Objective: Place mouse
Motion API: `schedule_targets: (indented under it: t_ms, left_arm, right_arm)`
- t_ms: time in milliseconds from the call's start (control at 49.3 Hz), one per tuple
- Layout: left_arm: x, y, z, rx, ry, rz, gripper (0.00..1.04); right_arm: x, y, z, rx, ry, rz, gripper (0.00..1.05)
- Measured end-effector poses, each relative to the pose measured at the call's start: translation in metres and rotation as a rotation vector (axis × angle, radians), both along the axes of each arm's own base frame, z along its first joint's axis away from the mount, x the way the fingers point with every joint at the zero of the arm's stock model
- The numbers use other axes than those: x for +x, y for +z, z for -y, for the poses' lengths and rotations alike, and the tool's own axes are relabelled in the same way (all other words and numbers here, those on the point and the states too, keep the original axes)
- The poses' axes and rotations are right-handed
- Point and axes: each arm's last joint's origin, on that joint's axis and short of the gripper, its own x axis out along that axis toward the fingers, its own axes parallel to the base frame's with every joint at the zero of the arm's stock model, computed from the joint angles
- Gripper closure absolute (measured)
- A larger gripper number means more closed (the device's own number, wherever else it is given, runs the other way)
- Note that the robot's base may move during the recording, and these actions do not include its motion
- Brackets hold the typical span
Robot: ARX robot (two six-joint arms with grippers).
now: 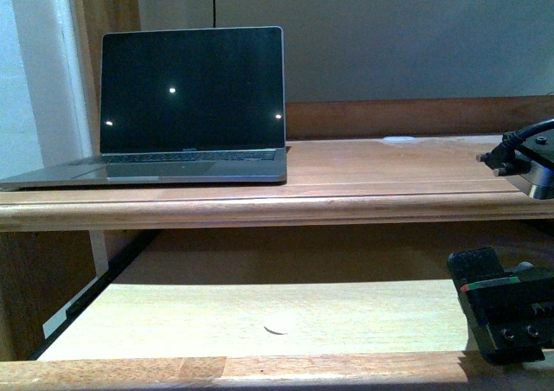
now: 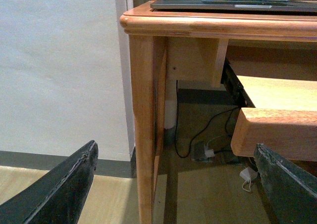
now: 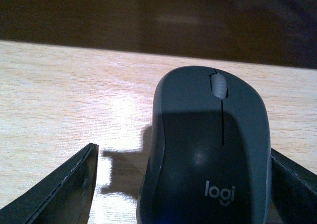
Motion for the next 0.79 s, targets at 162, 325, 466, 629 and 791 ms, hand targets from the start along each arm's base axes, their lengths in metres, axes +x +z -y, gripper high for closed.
schedule_targets:
  t_ms: [162,325,466,629,791]
  left_arm:
    - [0.0,0.0,0.0,0.0,0.0,0.0,0.08]
    - [0.0,0.0,0.0,0.0,0.0,0.0,0.08]
    - [0.0,0.0,0.0,0.0,0.0,0.0,0.08]
    - [0.0,0.0,0.0,0.0,0.0,0.0,0.08]
    - [0.0,0.0,0.0,0.0,0.0,0.0,0.08]
  right_arm:
    - [0.0,0.0,-0.001,0.006,0.001,0.001,0.19]
    - [0.0,0.0,-0.004,0.004,0.011,0.018,0.48]
    - [0.001,0.0,-0.004,0.002,0.005,0.028,0.49]
    - [0.0,0.002,0.0,0.009,-0.002,0.027,0.49]
    - [-0.008,0.014,0.014,0.043,-0.009,0.03,0.49]
